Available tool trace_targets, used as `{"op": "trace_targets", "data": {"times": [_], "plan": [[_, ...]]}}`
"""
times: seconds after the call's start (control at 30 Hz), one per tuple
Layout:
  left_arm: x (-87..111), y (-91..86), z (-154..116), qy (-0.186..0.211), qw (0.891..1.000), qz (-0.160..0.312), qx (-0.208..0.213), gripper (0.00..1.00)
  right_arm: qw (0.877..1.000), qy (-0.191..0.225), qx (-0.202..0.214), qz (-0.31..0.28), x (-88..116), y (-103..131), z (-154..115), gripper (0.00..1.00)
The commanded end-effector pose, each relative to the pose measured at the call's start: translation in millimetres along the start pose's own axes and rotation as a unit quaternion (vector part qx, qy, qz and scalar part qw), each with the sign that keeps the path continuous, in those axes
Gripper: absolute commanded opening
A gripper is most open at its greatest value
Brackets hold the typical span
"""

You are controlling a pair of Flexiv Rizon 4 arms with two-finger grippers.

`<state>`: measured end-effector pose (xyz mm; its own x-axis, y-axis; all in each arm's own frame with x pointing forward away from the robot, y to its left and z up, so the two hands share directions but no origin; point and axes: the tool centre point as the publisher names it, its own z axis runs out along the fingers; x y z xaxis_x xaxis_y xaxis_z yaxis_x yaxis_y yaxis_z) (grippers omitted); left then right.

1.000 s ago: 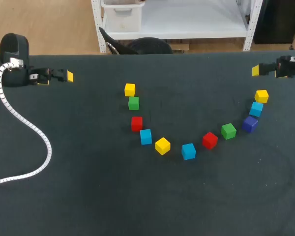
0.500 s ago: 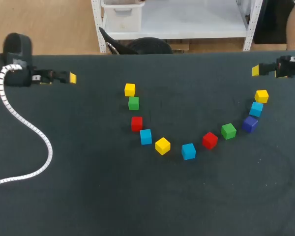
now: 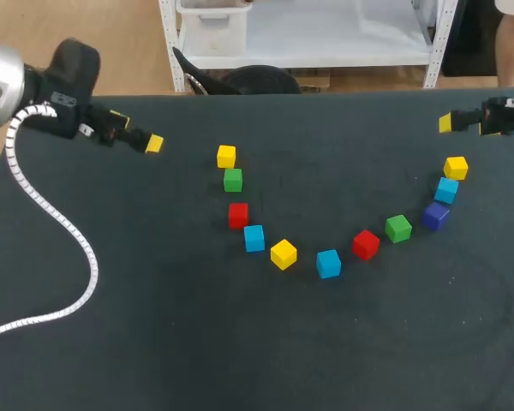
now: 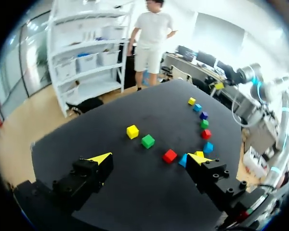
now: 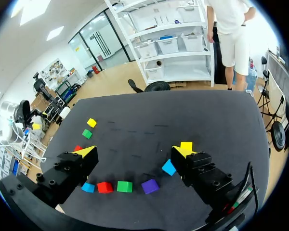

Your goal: Place the blue cubes, place green cubes on the blue cubes, place the yellow cubes on the green cubes, then place the red cubes on the yellow cubes, and place purple cube on the red cubes.

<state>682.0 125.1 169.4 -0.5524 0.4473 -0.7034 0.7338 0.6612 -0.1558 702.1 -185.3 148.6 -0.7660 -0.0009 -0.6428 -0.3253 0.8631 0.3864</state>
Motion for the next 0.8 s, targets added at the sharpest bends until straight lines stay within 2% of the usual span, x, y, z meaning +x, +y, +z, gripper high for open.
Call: {"op": "trace_targets", "data": {"times": [0.03, 0.13, 0.43, 0.7, 0.8], "plan": [[4.7, -10.9, -4.4, -0.022, 0.999, 0.044, 0.017, 1.00, 1.000, 0.000, 0.001, 0.000, 0.3, 0.6, -0.7, 1.00], [3.6, -19.6, 0.4, -0.012, 0.996, 0.080, 0.027, 1.00, 1.000, 0.000, 0.001, 0.000, 0.3, 0.6, -0.7, 1.00], [-16.4, -35.6, 28.8, 0.014, 0.992, 0.113, 0.056, 1.00, 1.000, 0.000, 0.001, 0.000, 0.3, 0.6, -0.7, 1.00], [-22.5, -51.0, 54.9, 0.046, 0.987, 0.130, 0.083, 1.00, 1.000, 0.000, 0.001, 0.000, 0.3, 0.6, -0.7, 1.00], [-20.2, -50.9, 58.5, 0.050, 0.987, 0.117, 0.097, 1.00, 1.000, 0.000, 0.001, 0.000, 0.3, 0.6, -0.7, 1.00]]}}
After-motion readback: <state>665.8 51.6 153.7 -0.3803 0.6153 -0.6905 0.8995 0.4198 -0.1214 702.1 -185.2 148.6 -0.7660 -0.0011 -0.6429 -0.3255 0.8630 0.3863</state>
